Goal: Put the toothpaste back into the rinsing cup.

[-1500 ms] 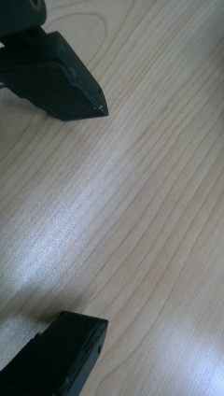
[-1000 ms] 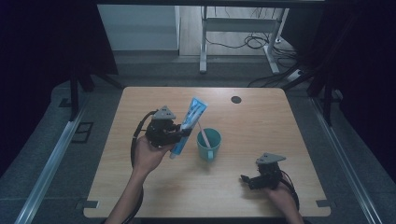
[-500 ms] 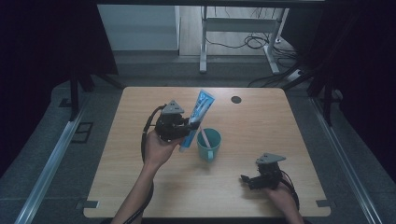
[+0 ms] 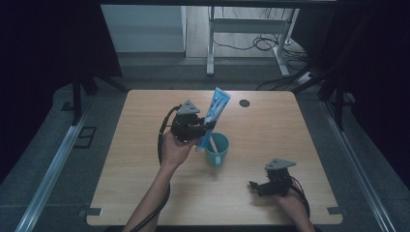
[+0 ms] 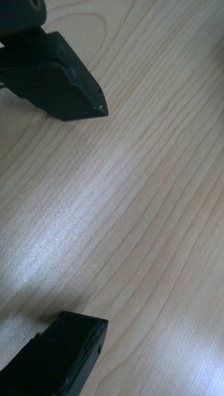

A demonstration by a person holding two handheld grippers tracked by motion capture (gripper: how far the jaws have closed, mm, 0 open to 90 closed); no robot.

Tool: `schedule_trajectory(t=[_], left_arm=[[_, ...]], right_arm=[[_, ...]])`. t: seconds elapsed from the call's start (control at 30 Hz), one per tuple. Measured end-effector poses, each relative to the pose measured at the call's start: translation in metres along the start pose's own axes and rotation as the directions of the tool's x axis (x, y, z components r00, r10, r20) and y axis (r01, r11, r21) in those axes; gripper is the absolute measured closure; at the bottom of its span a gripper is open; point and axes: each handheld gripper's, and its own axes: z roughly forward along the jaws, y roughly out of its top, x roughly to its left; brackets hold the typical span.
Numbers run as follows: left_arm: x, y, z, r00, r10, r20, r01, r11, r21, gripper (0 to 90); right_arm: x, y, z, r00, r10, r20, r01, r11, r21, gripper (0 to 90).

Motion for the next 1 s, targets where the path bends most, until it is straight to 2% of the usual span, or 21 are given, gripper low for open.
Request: schedule_trajectory(t=[0.23,0.57,1.0], left_arm=[[-0.004,0.003,0.013,0.9999,0.015,-0.001,-0.015,0.9998,-0.012,73.0],[-0.005,0.003,0.032,0.9999,0.014,-0.009,-0.015,0.9996,-0.022,73.0],[-0.006,-0.009,0.048,0.9999,0.008,-0.013,-0.008,0.9997,-0.024,72.9]], right_arm=[[0.000,0.000,0.000,1.0000,-0.002,0.002,0.002,1.0000,0.000,1.1],[0.000,0.000,0.000,1.0000,-0.001,0.000,0.001,1.0000,0.000,1.1],[0.000,0.000,0.000,1.0000,0.003,-0.002,-0.003,1.0000,0.001,1.1]])
